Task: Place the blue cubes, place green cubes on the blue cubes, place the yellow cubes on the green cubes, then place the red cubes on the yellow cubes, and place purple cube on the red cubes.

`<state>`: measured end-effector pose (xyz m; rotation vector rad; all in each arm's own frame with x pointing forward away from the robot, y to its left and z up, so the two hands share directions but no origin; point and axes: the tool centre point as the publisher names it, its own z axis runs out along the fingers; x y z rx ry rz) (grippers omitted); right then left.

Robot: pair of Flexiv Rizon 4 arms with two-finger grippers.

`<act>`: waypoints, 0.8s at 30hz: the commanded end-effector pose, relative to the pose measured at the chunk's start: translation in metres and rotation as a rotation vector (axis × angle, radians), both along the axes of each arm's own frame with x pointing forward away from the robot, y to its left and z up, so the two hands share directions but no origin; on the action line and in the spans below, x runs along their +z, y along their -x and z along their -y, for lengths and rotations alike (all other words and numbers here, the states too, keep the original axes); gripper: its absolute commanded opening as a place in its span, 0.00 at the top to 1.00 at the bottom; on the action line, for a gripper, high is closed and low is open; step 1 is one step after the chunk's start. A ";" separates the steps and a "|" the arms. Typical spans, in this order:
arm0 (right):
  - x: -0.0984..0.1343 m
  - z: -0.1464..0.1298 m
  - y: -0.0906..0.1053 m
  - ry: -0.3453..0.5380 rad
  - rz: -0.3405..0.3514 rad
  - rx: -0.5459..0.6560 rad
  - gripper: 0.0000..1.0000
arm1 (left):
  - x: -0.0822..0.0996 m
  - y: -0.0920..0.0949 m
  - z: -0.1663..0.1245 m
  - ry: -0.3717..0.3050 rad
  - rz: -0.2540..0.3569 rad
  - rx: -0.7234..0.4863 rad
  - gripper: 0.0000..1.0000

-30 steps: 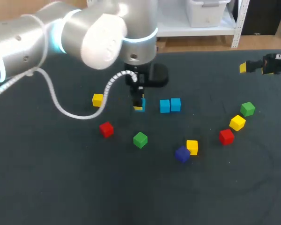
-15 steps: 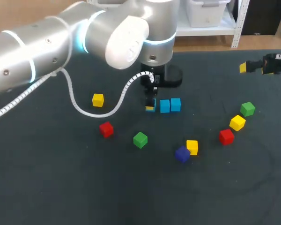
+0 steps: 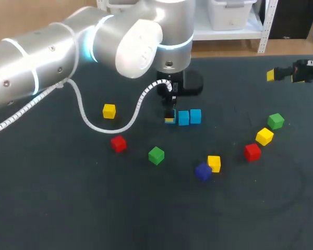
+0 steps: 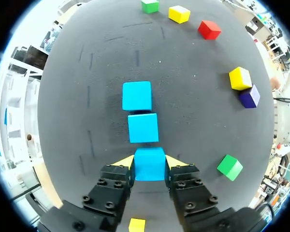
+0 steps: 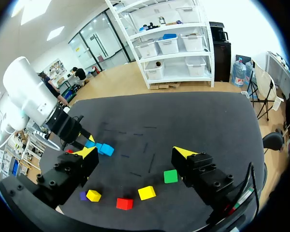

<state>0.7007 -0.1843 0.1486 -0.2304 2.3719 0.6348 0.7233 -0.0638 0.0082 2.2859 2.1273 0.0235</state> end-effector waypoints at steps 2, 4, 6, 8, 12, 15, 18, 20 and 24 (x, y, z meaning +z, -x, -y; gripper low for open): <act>0.000 0.000 0.000 0.000 -0.001 0.000 0.00 | 0.000 0.005 -0.002 0.017 -0.005 0.003 1.00; 0.000 0.000 0.000 0.000 -0.001 0.000 0.00 | -0.002 0.005 -0.002 0.024 -0.016 0.011 1.00; 0.000 0.000 0.000 0.000 -0.001 0.000 0.00 | -0.005 0.005 -0.002 0.022 -0.018 0.013 1.00; 0.000 0.000 0.000 0.000 -0.001 0.000 0.00 | -0.006 0.005 -0.002 0.020 -0.020 0.013 1.00; 0.000 0.000 0.000 0.000 -0.001 0.000 0.00 | -0.008 0.006 -0.002 0.024 -0.030 0.020 1.00; 0.000 0.000 0.000 0.000 -0.001 0.000 0.00 | -0.009 0.005 -0.001 0.028 -0.033 0.024 1.00; 0.000 0.000 0.000 0.000 -0.001 0.000 0.00 | -0.009 0.006 0.001 0.030 -0.035 0.023 1.00; 0.000 0.000 0.000 0.000 -0.001 0.000 0.00 | -0.008 0.005 0.002 0.032 -0.034 0.021 1.00; 0.000 0.000 0.000 0.000 -0.001 0.000 0.00 | -0.009 0.004 0.003 0.039 -0.024 0.026 1.00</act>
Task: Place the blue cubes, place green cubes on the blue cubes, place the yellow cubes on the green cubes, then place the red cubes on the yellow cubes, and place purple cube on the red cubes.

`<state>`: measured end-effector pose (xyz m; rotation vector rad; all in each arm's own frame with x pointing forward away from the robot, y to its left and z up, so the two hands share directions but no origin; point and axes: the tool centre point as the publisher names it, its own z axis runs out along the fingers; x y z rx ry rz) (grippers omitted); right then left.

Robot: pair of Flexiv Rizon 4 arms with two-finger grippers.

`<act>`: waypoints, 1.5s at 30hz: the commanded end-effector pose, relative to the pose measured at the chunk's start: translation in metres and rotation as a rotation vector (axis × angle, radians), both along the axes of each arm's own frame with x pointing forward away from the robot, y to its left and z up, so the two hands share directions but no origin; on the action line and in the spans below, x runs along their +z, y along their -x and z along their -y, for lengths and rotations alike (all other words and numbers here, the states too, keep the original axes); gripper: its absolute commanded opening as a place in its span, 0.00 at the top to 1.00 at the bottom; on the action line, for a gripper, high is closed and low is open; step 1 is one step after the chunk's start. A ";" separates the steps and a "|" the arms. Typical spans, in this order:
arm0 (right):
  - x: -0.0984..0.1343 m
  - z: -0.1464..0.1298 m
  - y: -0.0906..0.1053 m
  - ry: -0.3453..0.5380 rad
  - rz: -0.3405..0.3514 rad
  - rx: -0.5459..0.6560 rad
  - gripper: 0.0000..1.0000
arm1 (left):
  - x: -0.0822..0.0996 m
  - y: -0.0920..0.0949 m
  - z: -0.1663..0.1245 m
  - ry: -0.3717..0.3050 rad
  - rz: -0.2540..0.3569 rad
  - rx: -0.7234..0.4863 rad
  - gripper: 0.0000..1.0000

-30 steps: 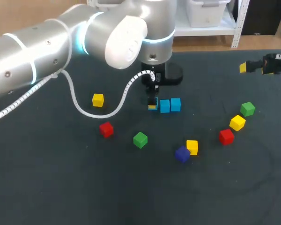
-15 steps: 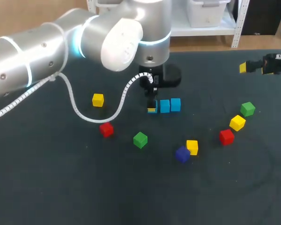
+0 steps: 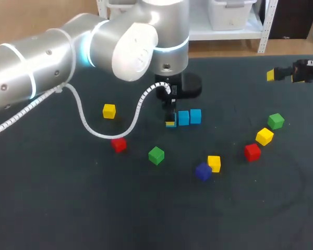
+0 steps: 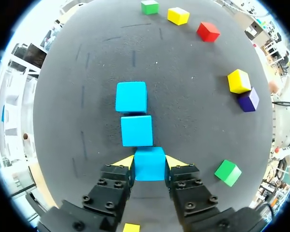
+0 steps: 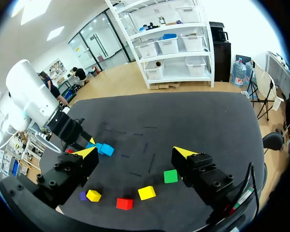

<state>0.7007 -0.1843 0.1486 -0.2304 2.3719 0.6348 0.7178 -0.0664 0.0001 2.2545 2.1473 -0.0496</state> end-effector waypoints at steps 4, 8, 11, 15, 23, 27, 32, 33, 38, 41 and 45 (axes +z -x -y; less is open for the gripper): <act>0.000 0.000 0.000 0.000 -0.001 0.000 0.00 | -0.002 -0.004 0.001 0.003 0.003 0.006 1.00; 0.000 0.000 0.000 0.000 -0.001 0.000 0.00 | -0.003 -0.003 0.001 0.000 0.000 0.000 1.00; 0.000 0.000 0.000 0.000 -0.001 0.000 0.00 | -0.005 -0.005 0.000 -0.003 0.000 0.002 1.00; 0.000 0.000 0.000 0.000 -0.001 0.000 0.00 | -0.006 -0.005 0.000 -0.002 -0.002 0.007 1.00; 0.000 0.000 0.000 0.000 -0.001 0.000 0.00 | -0.005 -0.009 0.000 0.000 0.012 0.011 1.00; 0.000 0.000 0.000 0.000 -0.001 0.000 0.00 | -0.005 -0.010 0.001 -0.001 0.015 0.007 1.00; 0.000 0.000 0.000 0.000 -0.001 0.000 0.00 | -0.006 -0.011 0.001 -0.001 0.013 0.006 1.00; 0.000 0.000 0.000 0.000 -0.001 0.000 0.00 | -0.006 -0.011 0.001 0.000 0.012 0.006 1.00; 0.000 0.000 0.000 0.000 -0.001 0.000 0.00 | -0.007 -0.011 0.001 -0.002 0.010 0.006 0.98; 0.000 0.000 0.000 0.000 -0.001 0.000 0.00 | -0.006 -0.011 0.001 -0.002 0.005 0.012 0.52; 0.000 0.000 0.000 0.000 -0.001 0.000 0.00 | -0.001 -0.010 -0.002 0.007 0.001 0.019 0.00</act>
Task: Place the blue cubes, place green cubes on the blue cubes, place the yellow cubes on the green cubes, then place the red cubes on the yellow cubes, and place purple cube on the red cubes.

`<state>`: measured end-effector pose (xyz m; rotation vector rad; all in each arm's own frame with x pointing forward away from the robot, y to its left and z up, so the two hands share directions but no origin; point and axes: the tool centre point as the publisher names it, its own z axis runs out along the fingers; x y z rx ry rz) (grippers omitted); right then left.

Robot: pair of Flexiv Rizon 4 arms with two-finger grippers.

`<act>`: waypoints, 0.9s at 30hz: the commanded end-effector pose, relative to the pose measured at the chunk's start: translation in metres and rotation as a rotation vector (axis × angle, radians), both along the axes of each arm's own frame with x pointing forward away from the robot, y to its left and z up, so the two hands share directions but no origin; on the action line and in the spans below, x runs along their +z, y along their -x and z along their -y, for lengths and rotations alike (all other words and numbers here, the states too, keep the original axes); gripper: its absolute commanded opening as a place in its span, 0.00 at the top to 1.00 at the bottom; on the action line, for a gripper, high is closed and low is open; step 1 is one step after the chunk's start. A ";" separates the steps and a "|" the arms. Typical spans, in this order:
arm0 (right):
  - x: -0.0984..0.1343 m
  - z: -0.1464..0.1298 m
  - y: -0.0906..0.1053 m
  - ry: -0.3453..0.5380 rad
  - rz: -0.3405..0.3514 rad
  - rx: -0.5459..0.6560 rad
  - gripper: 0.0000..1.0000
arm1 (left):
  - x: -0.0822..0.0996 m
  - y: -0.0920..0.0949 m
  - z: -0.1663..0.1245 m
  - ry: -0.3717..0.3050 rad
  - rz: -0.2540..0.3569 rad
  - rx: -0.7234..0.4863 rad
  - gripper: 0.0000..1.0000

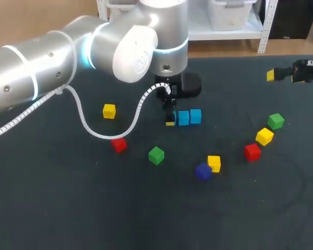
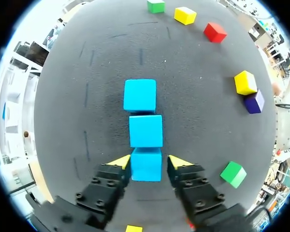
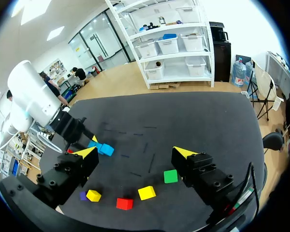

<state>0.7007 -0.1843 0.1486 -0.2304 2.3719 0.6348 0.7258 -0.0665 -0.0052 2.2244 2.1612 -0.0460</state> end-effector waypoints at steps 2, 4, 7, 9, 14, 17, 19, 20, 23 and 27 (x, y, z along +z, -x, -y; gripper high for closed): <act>0.000 0.000 0.000 0.000 -0.001 0.000 0.00 | 0.009 -0.001 -0.003 0.003 -0.013 0.002 0.00; 0.000 0.000 0.000 0.000 -0.001 0.000 0.00 | 0.013 0.000 -0.005 0.005 -0.018 0.006 0.00; 0.000 0.000 0.000 0.000 -0.001 0.000 0.00 | 0.021 0.002 -0.009 -0.005 -0.022 0.015 0.00; 0.000 0.000 0.000 0.000 -0.001 0.000 0.00 | 0.024 0.005 -0.011 -0.006 -0.027 0.014 0.00; 0.000 0.000 0.000 0.000 -0.001 0.000 0.00 | 0.029 0.010 -0.023 -0.009 -0.032 0.027 0.00; 0.000 0.000 0.000 0.000 -0.001 0.000 0.00 | 0.031 0.012 -0.032 -0.010 -0.033 0.031 0.00; 0.000 0.000 0.000 0.000 -0.001 0.000 0.00 | 0.032 0.012 -0.038 -0.009 -0.026 0.057 0.00; 0.000 0.000 0.000 0.000 -0.001 0.000 0.00 | 0.033 0.012 -0.042 -0.007 -0.022 0.067 0.00; 0.000 0.000 0.000 0.000 -0.001 0.000 0.00 | 0.037 0.013 -0.053 0.003 -0.009 0.096 0.00; 0.000 0.000 0.000 0.000 -0.001 0.000 0.00 | 0.043 0.013 -0.070 0.004 0.018 0.137 0.00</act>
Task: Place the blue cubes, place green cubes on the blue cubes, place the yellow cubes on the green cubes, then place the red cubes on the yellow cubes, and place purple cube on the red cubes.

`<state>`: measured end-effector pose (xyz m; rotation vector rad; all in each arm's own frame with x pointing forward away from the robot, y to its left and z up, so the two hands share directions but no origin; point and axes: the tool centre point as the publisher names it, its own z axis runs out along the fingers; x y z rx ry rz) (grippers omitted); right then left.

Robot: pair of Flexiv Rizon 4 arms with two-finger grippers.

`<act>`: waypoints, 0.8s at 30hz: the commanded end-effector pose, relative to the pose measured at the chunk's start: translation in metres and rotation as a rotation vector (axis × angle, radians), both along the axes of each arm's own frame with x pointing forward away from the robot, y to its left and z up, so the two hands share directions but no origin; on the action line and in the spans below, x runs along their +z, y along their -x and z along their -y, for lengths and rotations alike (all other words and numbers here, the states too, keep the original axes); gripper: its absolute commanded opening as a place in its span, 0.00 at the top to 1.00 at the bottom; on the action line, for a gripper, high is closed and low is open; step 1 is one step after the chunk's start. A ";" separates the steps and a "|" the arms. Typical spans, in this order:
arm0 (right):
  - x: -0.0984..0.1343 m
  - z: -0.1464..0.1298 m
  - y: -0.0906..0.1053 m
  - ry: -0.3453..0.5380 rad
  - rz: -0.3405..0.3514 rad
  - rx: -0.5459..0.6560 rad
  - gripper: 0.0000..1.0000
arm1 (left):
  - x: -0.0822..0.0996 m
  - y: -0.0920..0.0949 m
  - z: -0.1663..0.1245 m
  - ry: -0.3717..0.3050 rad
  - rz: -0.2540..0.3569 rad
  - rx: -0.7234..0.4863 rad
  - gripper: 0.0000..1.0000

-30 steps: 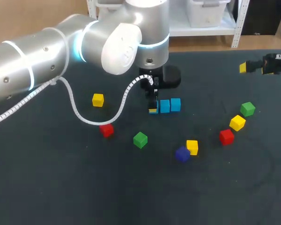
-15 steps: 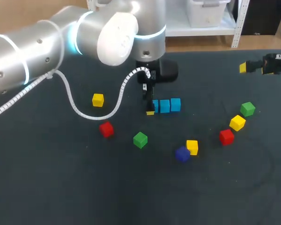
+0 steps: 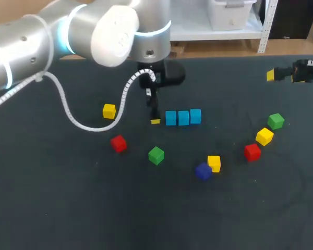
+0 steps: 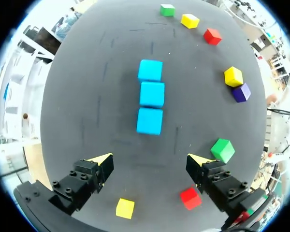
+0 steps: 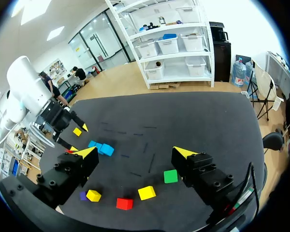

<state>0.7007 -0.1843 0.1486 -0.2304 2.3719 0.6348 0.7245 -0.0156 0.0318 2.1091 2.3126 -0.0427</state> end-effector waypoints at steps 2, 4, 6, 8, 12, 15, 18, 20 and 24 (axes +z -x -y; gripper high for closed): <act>0.000 0.000 0.000 0.000 -0.001 0.000 0.00 | 0.008 0.013 -0.028 0.018 0.052 0.033 0.00; 0.000 0.000 0.000 0.000 -0.001 0.000 0.00 | 0.009 0.013 -0.036 0.013 0.060 0.051 0.00; 0.000 0.000 0.000 0.000 -0.001 0.000 0.00 | 0.010 0.014 -0.045 0.013 0.063 0.060 0.00; 0.000 0.000 0.000 0.000 -0.001 0.000 0.00 | 0.011 0.016 -0.052 0.009 0.066 0.072 0.00; 0.000 0.000 0.000 0.000 -0.001 0.000 0.00 | 0.010 0.019 -0.068 0.002 0.070 0.086 0.00; 0.000 0.000 0.000 0.000 -0.001 0.000 0.00 | 0.012 0.019 -0.081 -0.001 0.077 0.108 0.00; 0.000 0.000 0.000 0.000 -0.001 0.000 0.00 | 0.014 0.019 -0.095 -0.008 0.090 0.131 0.00; 0.000 0.000 0.000 0.000 -0.001 0.000 0.00 | 0.017 0.019 -0.106 -0.012 0.099 0.154 0.00; 0.000 0.000 0.000 0.000 -0.001 0.000 0.00 | 0.022 0.018 -0.127 -0.019 0.107 0.190 0.00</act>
